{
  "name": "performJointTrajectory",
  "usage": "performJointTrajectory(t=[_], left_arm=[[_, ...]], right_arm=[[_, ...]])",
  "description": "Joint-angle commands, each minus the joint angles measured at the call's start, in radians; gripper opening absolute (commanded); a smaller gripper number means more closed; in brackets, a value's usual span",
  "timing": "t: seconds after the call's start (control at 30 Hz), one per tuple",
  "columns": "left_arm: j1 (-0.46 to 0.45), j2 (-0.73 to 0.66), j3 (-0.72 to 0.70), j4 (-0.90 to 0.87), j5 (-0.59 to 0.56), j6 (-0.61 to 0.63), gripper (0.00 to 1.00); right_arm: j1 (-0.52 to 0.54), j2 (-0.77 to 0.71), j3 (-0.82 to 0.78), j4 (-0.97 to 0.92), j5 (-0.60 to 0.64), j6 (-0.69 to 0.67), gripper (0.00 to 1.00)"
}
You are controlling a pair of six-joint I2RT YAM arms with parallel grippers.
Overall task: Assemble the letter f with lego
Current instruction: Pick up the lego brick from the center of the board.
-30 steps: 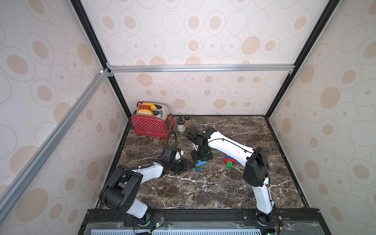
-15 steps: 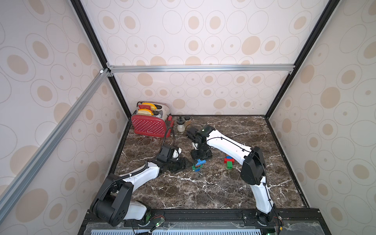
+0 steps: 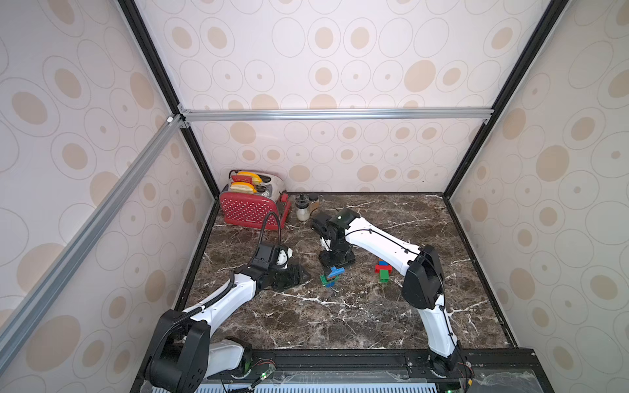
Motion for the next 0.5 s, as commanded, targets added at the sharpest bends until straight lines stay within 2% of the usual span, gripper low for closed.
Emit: performJointTrajectory(t=[0.0, 0.2, 0.47], left_arm=[[-0.001, -0.043, 0.063, -0.068, -0.032, 0.094, 0.68], [-0.023, -0.104, 0.049, -0.066, -0.079, 0.146, 0.68], [-0.17, -0.22, -0.003, 0.016, -0.209, 0.26, 0.68]], right_arm=[[-0.011, 0.075, -0.002, -0.124, 0.021, -0.052, 0.51], [-0.035, 0.066, 0.063, -0.166, 0.011, -0.087, 0.51], [-0.06, 0.059, 0.157, -0.221, -0.033, -0.144, 0.51]])
